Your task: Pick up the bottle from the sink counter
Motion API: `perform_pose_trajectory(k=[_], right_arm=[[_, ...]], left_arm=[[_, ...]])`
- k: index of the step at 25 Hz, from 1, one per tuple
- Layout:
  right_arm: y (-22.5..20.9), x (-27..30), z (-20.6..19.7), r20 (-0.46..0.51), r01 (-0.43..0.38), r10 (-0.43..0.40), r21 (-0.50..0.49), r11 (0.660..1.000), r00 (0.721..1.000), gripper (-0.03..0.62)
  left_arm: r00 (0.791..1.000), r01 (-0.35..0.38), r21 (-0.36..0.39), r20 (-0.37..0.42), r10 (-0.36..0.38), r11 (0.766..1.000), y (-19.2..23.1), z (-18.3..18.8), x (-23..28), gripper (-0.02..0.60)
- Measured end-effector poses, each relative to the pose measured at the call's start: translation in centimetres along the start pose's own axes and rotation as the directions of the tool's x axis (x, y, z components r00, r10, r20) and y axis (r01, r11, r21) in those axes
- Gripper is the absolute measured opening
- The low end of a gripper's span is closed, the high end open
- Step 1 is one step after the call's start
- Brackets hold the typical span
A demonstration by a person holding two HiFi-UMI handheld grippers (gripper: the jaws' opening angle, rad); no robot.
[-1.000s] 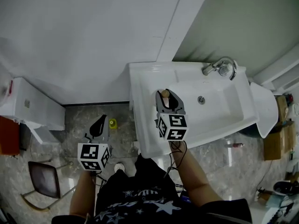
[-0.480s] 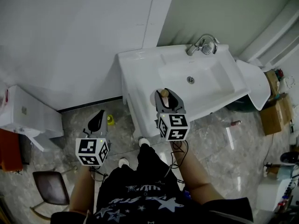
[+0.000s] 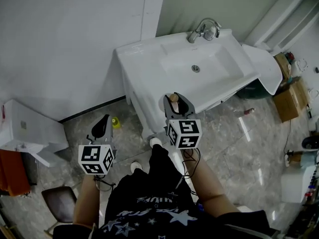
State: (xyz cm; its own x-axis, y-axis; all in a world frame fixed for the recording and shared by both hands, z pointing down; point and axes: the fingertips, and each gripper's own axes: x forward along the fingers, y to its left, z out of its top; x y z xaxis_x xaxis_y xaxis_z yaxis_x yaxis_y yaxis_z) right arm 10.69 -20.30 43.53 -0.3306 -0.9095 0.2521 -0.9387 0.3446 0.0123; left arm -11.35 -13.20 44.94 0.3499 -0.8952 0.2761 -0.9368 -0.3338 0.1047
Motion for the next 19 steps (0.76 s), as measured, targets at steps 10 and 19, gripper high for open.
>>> perform_pose_trajectory(k=[10, 19], right_arm=[[-0.7, -0.4, -1.8, -0.028, 0.023, -0.022, 0.009, 1.0, 0.999, 0.14], [-1.2, 1.4, -0.6, -0.027, 0.003, -0.003, 0.003, 1.0, 1.0, 0.14]], left_arm=[[0.999, 0.034, 0.007, -0.017, -0.034, 0.999, -0.6, -0.7, 1.0, 0.023], [1.0, 0.022, -0.003, -0.011, -0.022, 1.0, 0.1, 0.3, 2.6, 0.023]])
